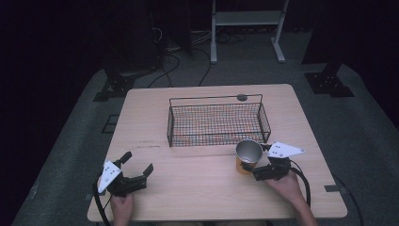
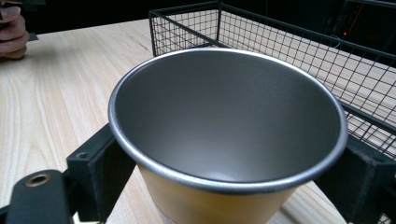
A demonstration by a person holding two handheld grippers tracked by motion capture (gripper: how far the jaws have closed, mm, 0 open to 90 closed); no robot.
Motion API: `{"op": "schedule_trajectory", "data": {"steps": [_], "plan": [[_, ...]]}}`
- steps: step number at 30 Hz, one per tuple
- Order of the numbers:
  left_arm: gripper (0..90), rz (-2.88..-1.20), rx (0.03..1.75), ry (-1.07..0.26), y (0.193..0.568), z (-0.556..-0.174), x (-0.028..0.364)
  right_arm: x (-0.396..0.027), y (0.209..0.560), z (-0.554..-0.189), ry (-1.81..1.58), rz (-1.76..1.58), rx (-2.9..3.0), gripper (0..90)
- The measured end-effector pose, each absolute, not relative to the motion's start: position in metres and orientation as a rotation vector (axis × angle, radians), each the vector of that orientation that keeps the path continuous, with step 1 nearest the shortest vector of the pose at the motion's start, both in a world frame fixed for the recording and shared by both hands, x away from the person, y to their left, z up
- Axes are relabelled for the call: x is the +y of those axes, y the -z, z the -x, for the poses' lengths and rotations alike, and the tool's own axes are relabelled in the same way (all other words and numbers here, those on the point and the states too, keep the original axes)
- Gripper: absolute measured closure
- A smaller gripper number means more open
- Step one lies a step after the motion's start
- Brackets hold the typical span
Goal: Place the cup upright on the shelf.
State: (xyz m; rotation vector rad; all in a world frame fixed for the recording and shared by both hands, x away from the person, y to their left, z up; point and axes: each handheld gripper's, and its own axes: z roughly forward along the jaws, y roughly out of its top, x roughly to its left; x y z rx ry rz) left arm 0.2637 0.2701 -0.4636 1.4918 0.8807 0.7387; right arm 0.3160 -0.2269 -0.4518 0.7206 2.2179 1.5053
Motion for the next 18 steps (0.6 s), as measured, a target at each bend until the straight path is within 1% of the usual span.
{"op": "schedule_trajectory", "data": {"steps": [18], "plan": [[1.7,-1.491,0.880,-0.740,0.4635,-0.2637,0.2704,-0.2283,0.4506,-0.3154,-1.500,-0.694,2.221,13.1]]}}
